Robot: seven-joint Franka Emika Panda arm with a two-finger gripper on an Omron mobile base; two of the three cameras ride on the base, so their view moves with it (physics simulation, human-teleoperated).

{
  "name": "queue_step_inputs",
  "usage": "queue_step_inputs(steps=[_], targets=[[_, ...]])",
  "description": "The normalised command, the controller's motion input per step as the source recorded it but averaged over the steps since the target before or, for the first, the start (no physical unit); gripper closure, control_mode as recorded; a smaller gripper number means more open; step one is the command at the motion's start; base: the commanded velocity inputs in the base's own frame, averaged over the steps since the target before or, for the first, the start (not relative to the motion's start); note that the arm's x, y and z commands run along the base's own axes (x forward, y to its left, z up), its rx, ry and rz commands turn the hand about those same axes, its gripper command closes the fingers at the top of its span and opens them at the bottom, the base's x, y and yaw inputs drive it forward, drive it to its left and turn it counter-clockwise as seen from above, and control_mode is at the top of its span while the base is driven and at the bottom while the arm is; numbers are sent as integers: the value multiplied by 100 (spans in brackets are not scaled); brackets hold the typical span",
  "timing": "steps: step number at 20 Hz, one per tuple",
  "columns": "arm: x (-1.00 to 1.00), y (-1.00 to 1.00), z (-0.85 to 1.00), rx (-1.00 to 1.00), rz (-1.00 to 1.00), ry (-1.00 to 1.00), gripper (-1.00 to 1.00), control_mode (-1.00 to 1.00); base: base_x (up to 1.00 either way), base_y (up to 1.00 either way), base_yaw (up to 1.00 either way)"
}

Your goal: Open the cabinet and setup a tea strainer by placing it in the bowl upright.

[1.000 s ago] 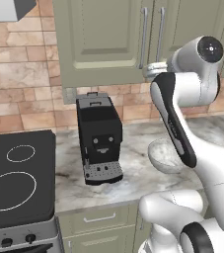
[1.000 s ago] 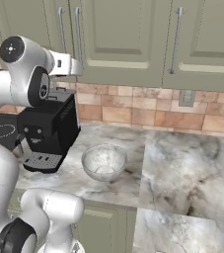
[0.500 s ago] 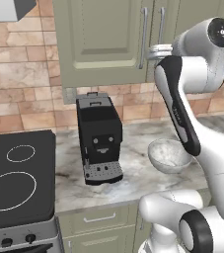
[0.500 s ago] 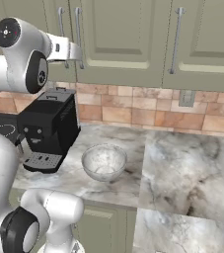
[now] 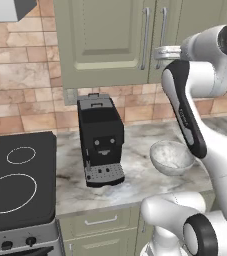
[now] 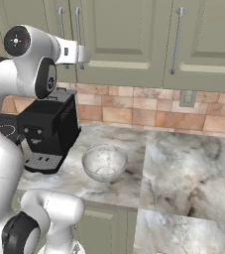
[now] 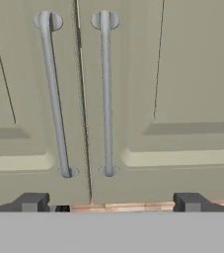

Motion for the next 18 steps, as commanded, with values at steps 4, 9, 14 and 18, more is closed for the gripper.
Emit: queue_step_inputs(steps=[4, 9, 14, 18], targets=[[31, -44, 1, 13, 0, 8, -100, -100, 0, 0, 0], [13, -4, 0, 2, 0, 0, -100, -100, 0, 0, 0], [21, 6, 0, 0, 0, 0, -100, -100, 0, 0, 0], [37, 2, 0, 0, 0, 0, -100, -100, 0, 0, 0]])
